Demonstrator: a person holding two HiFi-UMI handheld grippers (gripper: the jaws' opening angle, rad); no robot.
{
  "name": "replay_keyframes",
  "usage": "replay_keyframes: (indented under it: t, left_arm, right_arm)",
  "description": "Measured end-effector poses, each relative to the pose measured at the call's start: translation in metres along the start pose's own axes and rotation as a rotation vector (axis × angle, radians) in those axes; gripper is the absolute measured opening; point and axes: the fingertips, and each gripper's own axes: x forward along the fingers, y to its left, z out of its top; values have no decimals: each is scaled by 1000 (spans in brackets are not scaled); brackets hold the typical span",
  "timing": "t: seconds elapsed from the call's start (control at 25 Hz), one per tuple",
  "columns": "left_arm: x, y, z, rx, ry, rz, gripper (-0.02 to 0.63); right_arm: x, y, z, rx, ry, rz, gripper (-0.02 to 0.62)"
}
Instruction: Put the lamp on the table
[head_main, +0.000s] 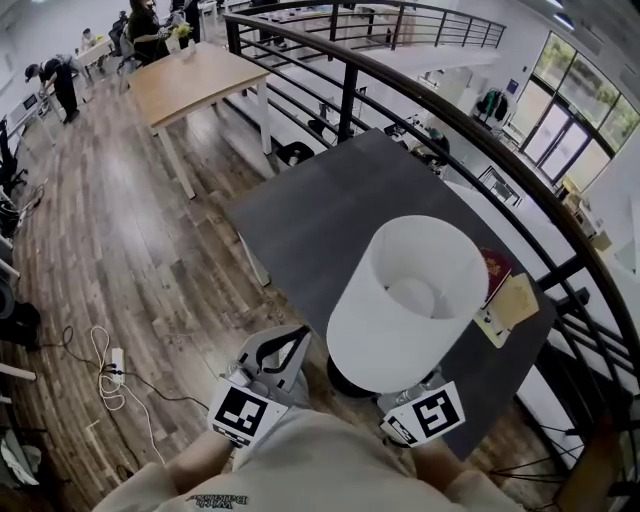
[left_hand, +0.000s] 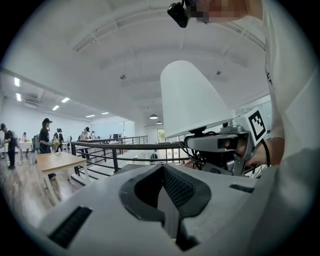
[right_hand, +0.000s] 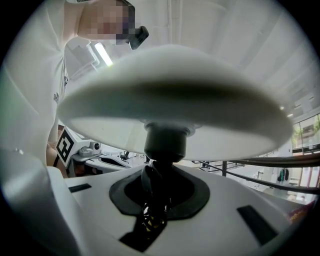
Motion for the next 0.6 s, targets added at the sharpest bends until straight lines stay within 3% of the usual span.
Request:
replay_keyframes:
  t: [0.6]
  left_arm:
    - [76, 166, 24, 6, -6, -91, 6]
  right_arm:
    - [162, -75, 23, -5, 19, -128, 58]
